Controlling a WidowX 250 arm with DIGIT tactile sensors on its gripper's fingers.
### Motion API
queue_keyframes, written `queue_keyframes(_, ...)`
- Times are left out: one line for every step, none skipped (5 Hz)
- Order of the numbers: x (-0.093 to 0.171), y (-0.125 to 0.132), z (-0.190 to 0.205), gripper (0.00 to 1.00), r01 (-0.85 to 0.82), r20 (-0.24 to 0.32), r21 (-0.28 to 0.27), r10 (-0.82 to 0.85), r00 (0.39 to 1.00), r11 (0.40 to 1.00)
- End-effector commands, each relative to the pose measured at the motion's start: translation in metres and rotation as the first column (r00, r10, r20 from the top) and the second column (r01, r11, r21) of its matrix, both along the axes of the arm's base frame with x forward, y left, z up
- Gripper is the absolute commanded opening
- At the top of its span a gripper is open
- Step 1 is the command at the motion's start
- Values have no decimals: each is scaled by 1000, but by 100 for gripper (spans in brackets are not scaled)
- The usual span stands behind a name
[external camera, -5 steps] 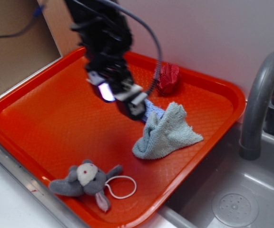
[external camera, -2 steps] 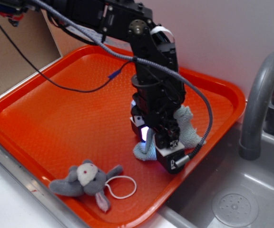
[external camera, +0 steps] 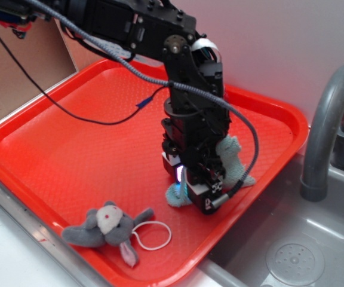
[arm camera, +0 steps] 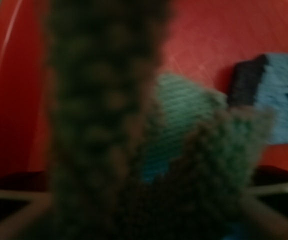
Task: Grab the blue cloth.
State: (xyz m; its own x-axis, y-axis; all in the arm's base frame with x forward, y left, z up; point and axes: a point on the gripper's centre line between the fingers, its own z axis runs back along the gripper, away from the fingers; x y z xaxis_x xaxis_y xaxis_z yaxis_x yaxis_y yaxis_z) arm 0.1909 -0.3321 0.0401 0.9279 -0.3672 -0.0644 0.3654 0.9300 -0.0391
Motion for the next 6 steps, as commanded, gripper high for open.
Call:
queue_keyframes(10,53,111,0,57,189,-183,-22,982,982)
queue_keyframes(17,95,135,0,41,232,-209,8,973,977)
queue_keyframes(23,143,162,0,-9,241,-172,51,969,985)
queue_keyframes(21,189,188,0,-84,287,-98,109,952,992)
queue_keyframes(25,226,203,0,-169,300,-56,178,937,984)
queue_keyframes(24,238,216,0,-214,338,-47,217,916,976)
